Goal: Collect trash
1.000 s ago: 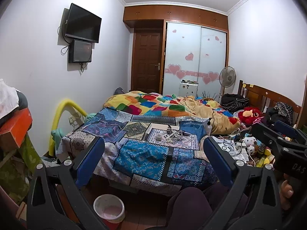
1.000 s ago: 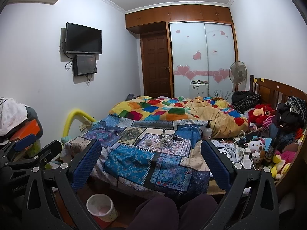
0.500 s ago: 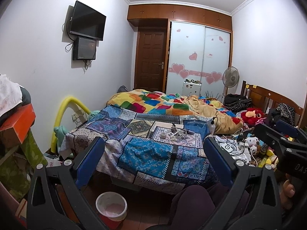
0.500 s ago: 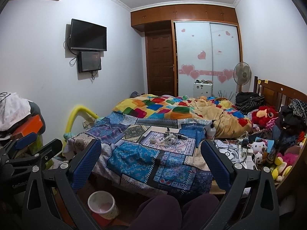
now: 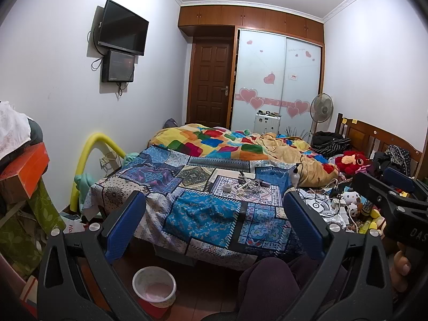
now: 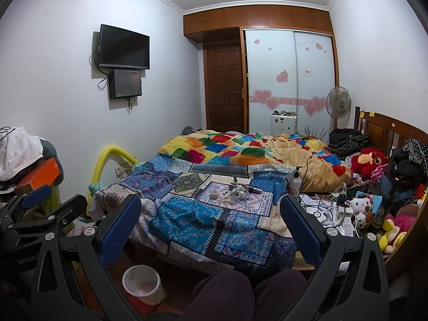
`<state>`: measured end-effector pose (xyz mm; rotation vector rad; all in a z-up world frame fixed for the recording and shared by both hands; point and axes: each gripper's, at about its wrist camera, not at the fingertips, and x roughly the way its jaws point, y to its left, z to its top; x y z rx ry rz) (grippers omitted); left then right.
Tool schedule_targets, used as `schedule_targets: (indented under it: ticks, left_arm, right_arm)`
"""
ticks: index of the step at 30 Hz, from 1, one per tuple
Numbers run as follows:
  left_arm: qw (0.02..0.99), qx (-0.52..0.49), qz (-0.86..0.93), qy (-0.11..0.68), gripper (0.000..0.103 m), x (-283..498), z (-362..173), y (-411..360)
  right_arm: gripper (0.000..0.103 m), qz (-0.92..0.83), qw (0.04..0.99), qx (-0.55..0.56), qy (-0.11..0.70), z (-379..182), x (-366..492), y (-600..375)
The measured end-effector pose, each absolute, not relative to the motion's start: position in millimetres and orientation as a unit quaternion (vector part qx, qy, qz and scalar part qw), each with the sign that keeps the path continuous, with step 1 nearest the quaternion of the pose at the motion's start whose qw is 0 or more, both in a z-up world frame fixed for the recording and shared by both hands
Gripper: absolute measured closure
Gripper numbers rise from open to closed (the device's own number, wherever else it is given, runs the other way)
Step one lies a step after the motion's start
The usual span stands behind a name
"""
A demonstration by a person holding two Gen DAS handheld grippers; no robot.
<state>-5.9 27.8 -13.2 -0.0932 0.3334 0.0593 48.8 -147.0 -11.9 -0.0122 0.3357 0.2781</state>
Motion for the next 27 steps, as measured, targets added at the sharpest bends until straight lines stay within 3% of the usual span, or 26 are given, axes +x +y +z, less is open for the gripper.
schedule_targets:
  ticks: [27]
  left_arm:
    - [0.985, -0.048, 0.03, 0.166, 0.0, -6.8, -14.5, 29.5]
  right_arm:
    - [0.0, 0.138, 0.976, -0.007, 0.167, -10.4, 49.8, -146.5]
